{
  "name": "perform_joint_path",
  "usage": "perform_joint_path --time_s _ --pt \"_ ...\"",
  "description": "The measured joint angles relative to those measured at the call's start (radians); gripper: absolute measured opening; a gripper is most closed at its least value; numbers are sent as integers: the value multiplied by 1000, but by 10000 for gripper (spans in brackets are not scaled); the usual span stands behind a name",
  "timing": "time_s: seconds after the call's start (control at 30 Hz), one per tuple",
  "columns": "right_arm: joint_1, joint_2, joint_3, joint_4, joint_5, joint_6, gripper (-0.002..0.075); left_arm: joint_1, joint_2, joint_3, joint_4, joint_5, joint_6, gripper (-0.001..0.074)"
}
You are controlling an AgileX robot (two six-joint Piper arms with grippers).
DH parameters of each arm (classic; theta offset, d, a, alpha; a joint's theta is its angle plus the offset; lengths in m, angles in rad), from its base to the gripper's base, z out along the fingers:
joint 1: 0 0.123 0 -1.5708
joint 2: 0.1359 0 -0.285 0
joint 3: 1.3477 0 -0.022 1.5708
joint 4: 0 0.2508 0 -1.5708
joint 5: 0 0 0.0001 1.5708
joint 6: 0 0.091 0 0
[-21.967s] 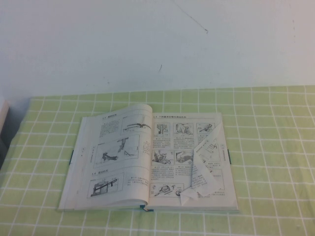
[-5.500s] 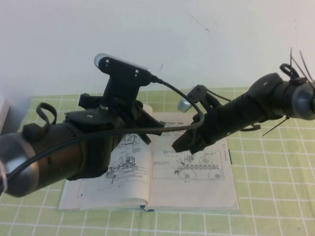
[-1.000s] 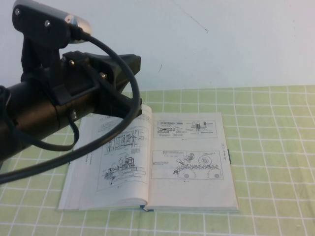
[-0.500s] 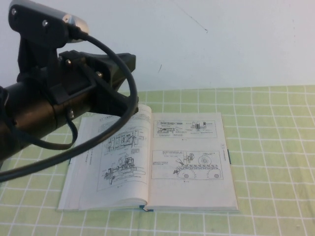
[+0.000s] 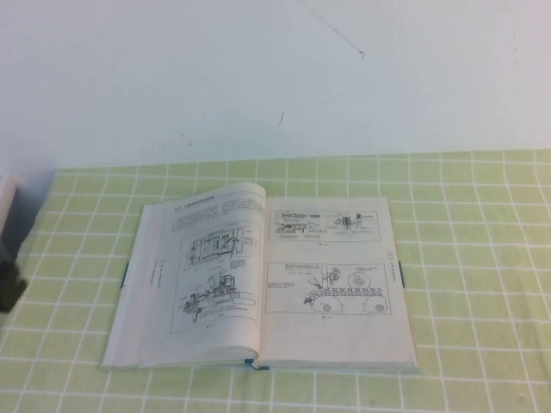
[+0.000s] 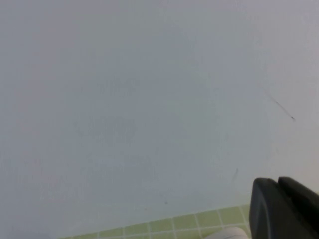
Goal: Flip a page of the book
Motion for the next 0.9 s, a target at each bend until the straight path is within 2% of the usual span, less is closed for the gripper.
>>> perform_joint_path --time_s 0.3,0.53,0.7,0.77,0.8,0.9 --pt "0 0 0 0 0 0 -3 147 -347 203 -9 13 0 -4" --pt "0 0 0 0 0 2 -3 211 -554 366 -12 122 0 -4" --pt "0 0 0 2 0 2 -3 221 -626 451 -6 133 -5 -4" --pt "0 0 0 2 0 2 -3 221 -629 451 77 144 -61 -4" --pt "0 0 0 2 0 2 -3 221 -629 451 179 156 -139 -4" --pt "0 0 0 2 0 2 -3 221 -629 454 632 191 -555 -4"
